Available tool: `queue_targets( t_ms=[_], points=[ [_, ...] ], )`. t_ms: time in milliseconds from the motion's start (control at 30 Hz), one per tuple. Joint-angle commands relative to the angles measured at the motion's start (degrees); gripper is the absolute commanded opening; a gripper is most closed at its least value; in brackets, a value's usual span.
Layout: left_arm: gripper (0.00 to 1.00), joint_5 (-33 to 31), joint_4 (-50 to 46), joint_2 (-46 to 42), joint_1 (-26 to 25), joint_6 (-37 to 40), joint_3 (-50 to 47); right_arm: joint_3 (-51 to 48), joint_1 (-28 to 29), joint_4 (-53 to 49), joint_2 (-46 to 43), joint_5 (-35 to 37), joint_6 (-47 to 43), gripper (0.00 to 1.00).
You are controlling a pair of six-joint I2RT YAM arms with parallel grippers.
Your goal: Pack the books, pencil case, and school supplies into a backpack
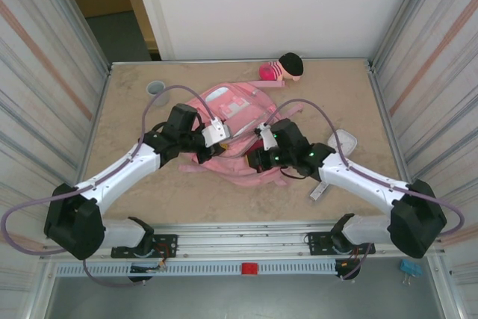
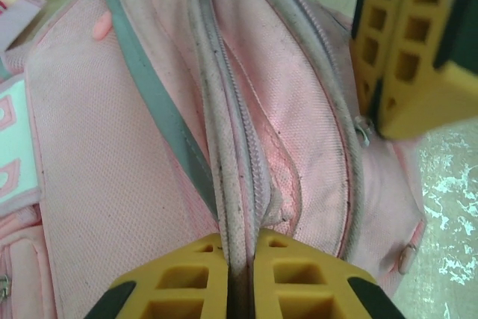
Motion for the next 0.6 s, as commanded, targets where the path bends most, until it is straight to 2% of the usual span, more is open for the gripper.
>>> queue_targets(
  t_ms=[0,67,167,267,367,500,567],
  points=[
    [0.02,-1.61,-2.18,-4.33,2.92,2.03,-0.3,-2.2,-6.22,-9.18,-4.04,1.79,-2.76,0.0],
    [0.02,-2.42,-3.12,-4.56,3.19,2.57,-0.67,-2.13,-8.14,-9.68,-4.81,-0.65,-3.87,0.0],
    [0.02,-1.8,-3.69,-4.6,3.25,2.65,-1.02,-0.97,-8.12,-9.47,-4.2,-6.67,-5.8,0.0],
    [0.04,0.07,-3.05,-4.4,3.28,1.56,-1.16,0.35,-5.62,-9.1,-2.4,-9.69,-6.83,0.0],
    [0.04,1.27,-1.2,-4.32,3.28,-0.42,-1.38,1.6,-1.5,-8.79,-0.24,-8.9,-7.26,0.02],
    [0.04,3.64,-0.77,-3.93,3.28,-1.73,-0.77,0.6,2.99,-2.12,1.49,-8.14,-4.59,0.39],
    [0.04,4.52,-0.55,-3.89,3.28,-1.9,-0.68,0.79,3.59,0.2,2.63,-6.92,-3.81,0.49]
  ],
)
